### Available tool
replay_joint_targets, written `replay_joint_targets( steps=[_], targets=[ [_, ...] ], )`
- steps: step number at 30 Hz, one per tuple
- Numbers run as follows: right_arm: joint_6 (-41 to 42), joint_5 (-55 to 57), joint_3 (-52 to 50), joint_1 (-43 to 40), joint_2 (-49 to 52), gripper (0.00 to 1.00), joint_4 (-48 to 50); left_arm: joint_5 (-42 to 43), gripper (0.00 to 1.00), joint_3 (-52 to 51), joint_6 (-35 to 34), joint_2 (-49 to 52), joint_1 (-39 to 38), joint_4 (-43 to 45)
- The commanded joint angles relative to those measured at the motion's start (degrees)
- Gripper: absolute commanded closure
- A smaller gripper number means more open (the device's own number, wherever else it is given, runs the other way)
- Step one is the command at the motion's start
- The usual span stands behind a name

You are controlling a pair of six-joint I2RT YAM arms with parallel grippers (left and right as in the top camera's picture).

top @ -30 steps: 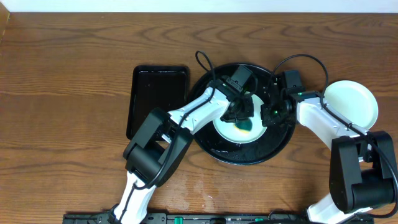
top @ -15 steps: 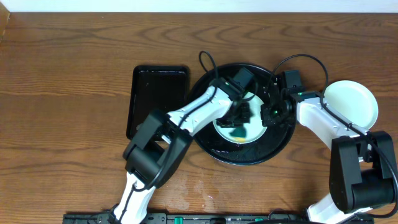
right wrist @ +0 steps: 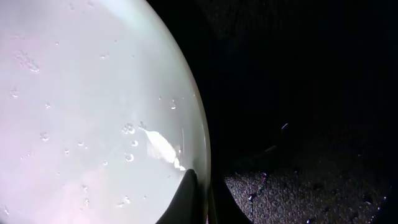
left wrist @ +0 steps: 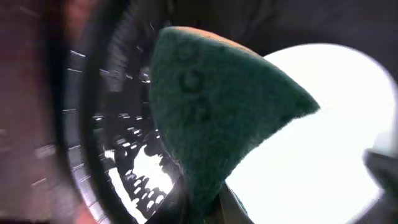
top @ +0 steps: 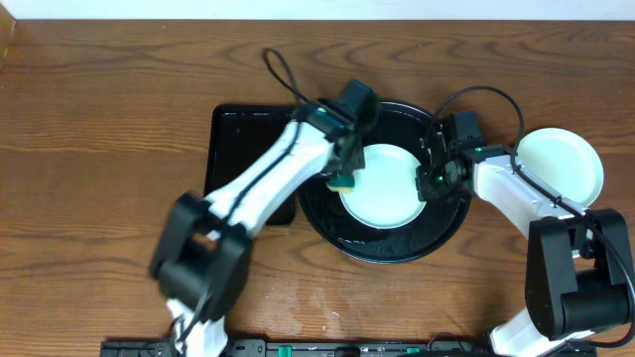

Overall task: Clean dirty plates on tray and stack at the side
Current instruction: 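Move the sponge back over the rectangular tray with the left gripper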

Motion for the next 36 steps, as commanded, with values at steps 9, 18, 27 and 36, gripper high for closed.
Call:
replay_joint_targets(
  steps=[9, 18, 27, 36],
  targets=[
    [-2.19, 0.94, -1.49, 0.46, 2.10, 0.99, 0.00, -14.91, 0.93, -0.92, 6.34, -15.02, 6.75, -13.99],
    [-2.19, 0.96, -1.49, 0.50, 2.10, 0.99, -0.07, -15.76, 0.92, -21.24, 6.58, -13.94, 15.02, 3.50],
    [-2.16, -0.81, -1.49, 0.48, 2.10, 0.99, 1.27, -10.29, 0.73, -24.65, 9.33, -14.95, 18.05, 9.73],
    [-0.63, -2.47, -0.98, -0.66, -8.22, 0.99, 1.09, -3.45, 0.24, -22.58, 9.77, -25.86, 18.05, 4.04]
  ],
)
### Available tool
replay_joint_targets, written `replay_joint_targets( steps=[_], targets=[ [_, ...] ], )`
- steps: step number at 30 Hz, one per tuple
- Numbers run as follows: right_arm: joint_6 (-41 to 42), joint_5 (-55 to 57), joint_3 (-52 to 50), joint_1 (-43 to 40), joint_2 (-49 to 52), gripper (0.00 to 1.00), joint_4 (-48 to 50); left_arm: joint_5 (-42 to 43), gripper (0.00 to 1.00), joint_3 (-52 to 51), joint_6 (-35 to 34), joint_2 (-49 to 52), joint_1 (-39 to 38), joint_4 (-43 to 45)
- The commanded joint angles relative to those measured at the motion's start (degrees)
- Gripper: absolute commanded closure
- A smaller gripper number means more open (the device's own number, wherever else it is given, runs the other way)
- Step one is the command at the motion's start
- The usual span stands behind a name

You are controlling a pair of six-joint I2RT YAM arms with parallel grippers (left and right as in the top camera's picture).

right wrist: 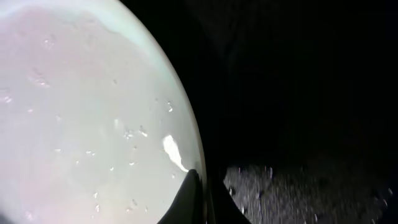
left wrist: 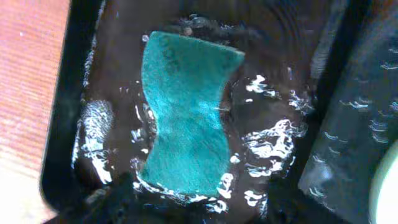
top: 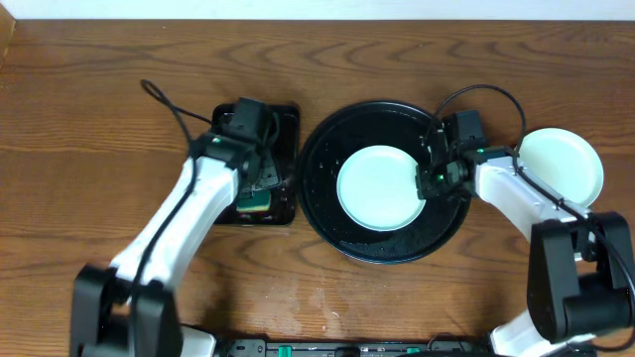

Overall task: Clean dirty plates on tray and stack at the side
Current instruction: 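Move the sponge back over the rectangular tray with the left gripper, then lift the pale green plate off the round tray with the right gripper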

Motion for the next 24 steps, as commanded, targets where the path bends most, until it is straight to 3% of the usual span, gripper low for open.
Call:
replay_joint_targets(
  steps=[1, 13, 24],
  targets=[
    [-0.28, -0.57, -0.11, -0.28, -7.58, 0.99, -0.76, 1.99, 0.22, 2.23, 0.59, -6.45, 0.13, -1.75],
    [6.08, 3.80, -0.13, -6.29, -24.11, 0.99, -5.49, 1.97, 0.20, 2.23, 0.59, -18.64, 0.13, -6.36],
    [-2.91, 16.28, -0.13, -3.28, -25.22, 0.99, -1.11, 1.97, 0.13, 2.21, 0.59, -18.51, 0.13, -6.36]
  ],
)
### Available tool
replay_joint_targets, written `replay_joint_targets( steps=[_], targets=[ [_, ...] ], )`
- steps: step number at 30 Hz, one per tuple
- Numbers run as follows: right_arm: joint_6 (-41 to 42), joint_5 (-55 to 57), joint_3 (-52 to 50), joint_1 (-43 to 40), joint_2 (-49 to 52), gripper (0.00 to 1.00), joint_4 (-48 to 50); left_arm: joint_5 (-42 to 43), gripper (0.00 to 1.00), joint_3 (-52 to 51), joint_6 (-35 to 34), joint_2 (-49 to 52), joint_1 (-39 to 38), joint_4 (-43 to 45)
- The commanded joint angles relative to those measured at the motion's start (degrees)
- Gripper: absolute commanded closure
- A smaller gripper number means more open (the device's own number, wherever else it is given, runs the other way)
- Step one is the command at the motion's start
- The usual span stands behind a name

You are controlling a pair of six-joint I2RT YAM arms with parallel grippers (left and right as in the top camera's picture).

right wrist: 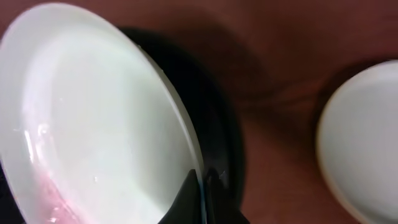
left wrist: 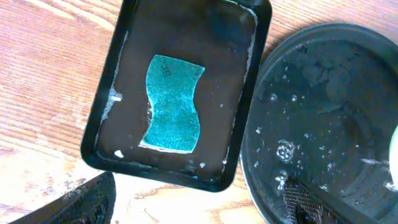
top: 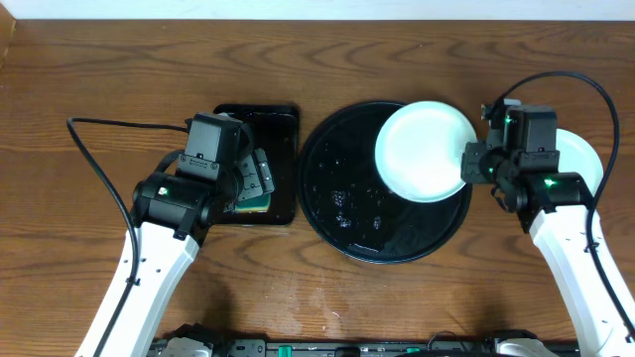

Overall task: Clean dirty plates on tray and stack at the side
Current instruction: 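Lift the pale green plate off the round tray with the right gripper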

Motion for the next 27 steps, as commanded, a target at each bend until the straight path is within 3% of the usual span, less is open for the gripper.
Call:
replay_joint_targets(
  steps=[1, 20, 27],
  targets=[
    [-4.20, 9.49, 0.13, 3.54, -0.81, 0.99, 0.61, -0.11, 0.13, 1.55, 0.57, -0.11, 0.13, -0.17],
    [-3.48, 60.65, 0.13, 36.61, -0.79, 0.99, 0.00, -0.11, 0.12, 1.55, 0.57, -0.11, 0.13, -0.17],
    [-3.52, 71.78, 0.13, 46.27, -0.81, 0.99, 0.02, -0.09, 0.12, 1.55, 0.57, -0.11, 0.13, -0.17]
  ],
)
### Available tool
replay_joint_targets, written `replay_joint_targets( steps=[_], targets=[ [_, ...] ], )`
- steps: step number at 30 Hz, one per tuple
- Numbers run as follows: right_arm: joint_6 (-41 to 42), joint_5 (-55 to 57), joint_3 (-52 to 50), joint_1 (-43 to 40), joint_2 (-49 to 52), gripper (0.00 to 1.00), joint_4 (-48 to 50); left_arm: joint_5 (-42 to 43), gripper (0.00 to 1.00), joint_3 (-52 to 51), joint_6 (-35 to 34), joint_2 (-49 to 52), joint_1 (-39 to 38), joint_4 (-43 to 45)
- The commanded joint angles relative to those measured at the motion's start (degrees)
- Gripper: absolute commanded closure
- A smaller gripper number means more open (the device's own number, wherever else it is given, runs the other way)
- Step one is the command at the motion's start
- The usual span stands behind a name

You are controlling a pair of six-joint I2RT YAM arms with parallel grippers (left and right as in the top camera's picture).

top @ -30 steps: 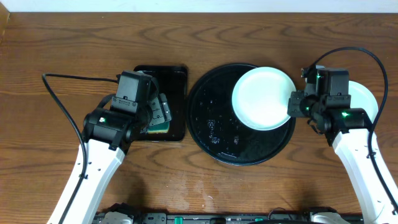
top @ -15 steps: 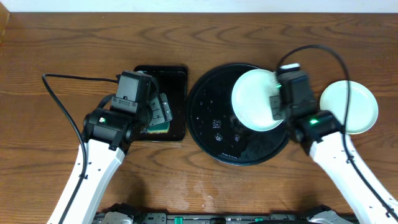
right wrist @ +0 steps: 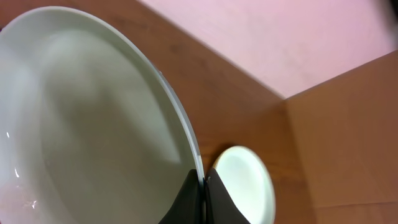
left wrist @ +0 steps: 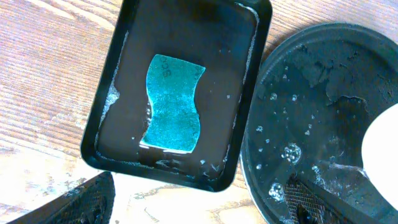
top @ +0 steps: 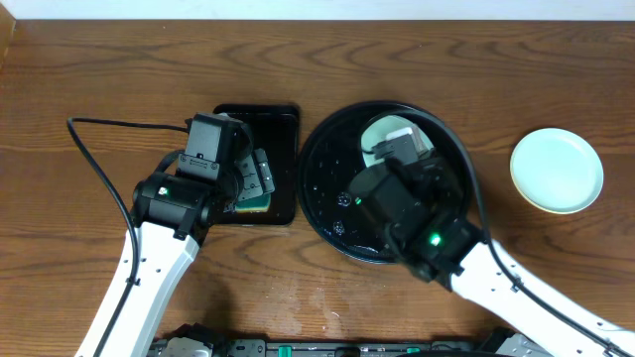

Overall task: Clean dirty plates on tray and stack at the side
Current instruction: 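Lift the pale green plate off the round tray with the right gripper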

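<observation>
My right gripper [right wrist: 203, 186] is shut on the rim of a white plate [right wrist: 93, 124], held tilted on edge high above the table. In the overhead view only a sliver of that plate [top: 380, 132] shows, behind the raised right arm and over the round black tray [top: 327, 208]. A second white plate [top: 557, 170] lies on the wood at the right; the right wrist view shows this plate [right wrist: 244, 186] far below. My left gripper [left wrist: 199, 208] hangs open above the small rectangular tray [left wrist: 109, 118], where the green sponge [left wrist: 173, 102] lies flat in water.
The round tray [left wrist: 311, 93] is wet, with water drops and suds, and touches the small tray's right side. Bare wooden table [top: 99, 79] lies all around. A cable [top: 109, 124] loops off the left arm.
The right arm has risen close to the overhead camera with the plate, which is now tipped steeply on edge over the round tray. The left arm and sponge have not moved.
First the left gripper held the sponge against the plate in the round tray while the right gripper pinched the plate's rim. Then the sponge was in the small tray. Then the left gripper was open above it and the right held the plate lifted near the side plate, now higher.
</observation>
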Motion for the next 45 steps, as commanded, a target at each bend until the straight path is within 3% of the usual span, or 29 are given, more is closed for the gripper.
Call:
replay_joint_targets(
  steps=[1, 11, 18, 45],
  targets=[
    [0.17, 11.34, 0.13, 3.76, -0.81, 0.99, 0.20, -0.11, 0.12, 1.55, 0.57, -0.11, 0.13, -0.13],
    [-1.18, 16.26, 0.13, 10.45, -0.81, 0.99, 0.20, -0.09, 0.12, 1.55, 0.57, -0.11, 0.13, -0.13],
    [-4.98, 16.39, 0.13, 10.78, -0.81, 0.99, 0.39, -0.11, 0.12, 1.55, 0.57, -0.11, 0.13, -0.13],
    [-5.20, 16.37, 0.13, 10.71, -0.79, 0.99, 2.01, -0.11, 0.12, 1.55, 0.57, -0.11, 0.13, -0.13]
  ],
)
